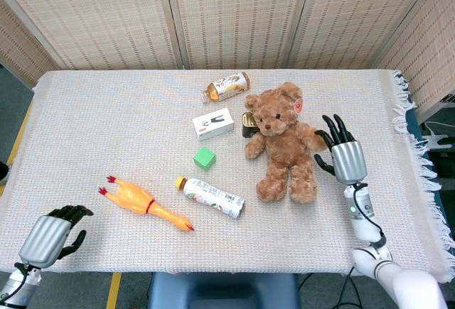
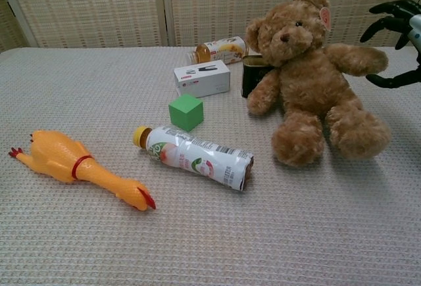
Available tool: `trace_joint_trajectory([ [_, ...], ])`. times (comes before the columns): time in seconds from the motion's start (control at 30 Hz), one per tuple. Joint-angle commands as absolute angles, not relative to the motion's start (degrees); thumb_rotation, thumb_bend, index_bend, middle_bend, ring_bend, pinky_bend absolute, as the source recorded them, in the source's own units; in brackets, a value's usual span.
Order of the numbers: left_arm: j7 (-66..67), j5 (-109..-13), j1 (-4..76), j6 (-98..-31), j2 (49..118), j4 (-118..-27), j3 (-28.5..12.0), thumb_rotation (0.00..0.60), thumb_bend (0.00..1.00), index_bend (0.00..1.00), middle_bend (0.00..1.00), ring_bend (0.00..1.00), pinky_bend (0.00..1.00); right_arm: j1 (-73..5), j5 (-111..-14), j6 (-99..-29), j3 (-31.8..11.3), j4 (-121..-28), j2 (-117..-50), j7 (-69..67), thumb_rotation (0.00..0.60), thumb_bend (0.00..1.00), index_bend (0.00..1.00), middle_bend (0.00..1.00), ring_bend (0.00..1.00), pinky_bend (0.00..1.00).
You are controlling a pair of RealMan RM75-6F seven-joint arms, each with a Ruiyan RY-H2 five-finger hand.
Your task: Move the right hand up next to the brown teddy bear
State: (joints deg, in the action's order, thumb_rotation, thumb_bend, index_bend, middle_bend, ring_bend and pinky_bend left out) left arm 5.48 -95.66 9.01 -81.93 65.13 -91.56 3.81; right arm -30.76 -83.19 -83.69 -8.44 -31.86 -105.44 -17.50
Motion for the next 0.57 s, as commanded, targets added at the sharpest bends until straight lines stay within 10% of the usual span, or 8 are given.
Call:
trace_joint_trajectory([
  [0.03, 5.4, -95.6, 8.7, -82.6, 65.1, -91.5, 3.6, 0.6, 0.45, 0.34, 0.32, 0.31, 0.47, -17.4, -81.9, -83.0, 0.9, -79.6, -75.6, 4.8, 0.6, 0.13, 0.09, 0.05, 0.0, 0.34],
  [0.57, 8.6, -95.8, 9.0, -81.9, 66.1, -92.1, 3.5, 0.6, 0.45, 0.33, 0.32, 0.31, 0.47, -7.6, -87.3, -89.8, 5.0, -90.8, -64.6, 4.0, 0.6, 0.13, 0.18, 0.09, 0.0, 0.26],
])
